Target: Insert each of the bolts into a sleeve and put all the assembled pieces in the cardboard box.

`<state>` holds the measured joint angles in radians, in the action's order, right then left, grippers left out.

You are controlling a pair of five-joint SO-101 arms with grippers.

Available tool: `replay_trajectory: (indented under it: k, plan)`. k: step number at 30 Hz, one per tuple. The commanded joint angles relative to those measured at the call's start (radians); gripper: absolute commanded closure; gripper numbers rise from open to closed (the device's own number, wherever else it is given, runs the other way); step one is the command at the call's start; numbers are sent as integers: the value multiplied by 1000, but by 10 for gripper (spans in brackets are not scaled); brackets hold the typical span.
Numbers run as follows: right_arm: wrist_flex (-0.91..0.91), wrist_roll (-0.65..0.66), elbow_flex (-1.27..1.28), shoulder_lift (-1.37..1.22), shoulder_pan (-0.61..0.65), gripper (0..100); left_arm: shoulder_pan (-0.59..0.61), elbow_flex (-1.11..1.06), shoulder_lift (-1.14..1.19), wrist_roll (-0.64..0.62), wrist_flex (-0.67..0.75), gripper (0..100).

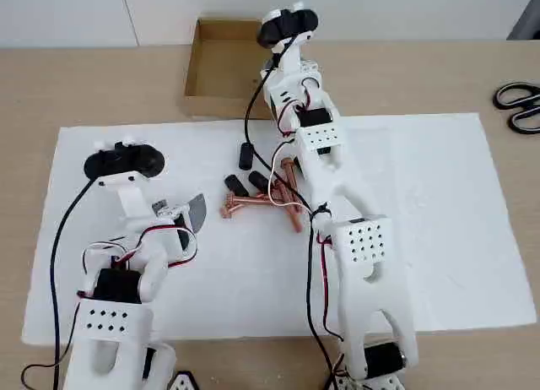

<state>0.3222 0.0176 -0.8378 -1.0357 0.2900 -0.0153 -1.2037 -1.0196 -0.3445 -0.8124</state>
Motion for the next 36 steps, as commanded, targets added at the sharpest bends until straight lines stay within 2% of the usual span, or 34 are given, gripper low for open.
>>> replay_trajectory:
  k: [1,11,16,18,21,29,33,36]
  plan:
    - [-21,11,-87,22,-5,822,5,7,0,6,-2,786]
    - [-10,11,-92,53,-8,822,2,7,-2,6,2,786]
    - [321,0,-92,216,-10,820,0,10,-2,6,2,786]
    - [464,-51,-92,297,-12,820,0,12,-3,3,3,786]
    - [659,-97,-92,409,-16,821,3,10,-3,-69,48,784]
    - [1121,-101,-91,564,-22,820,5,2,2,-229,189,784]
    - [1319,-98,-91,607,-22,819,0,-65,2,-293,259,784]
    - [1351,-95,-46,608,-39,819,2,-148,-2,-334,356,784]
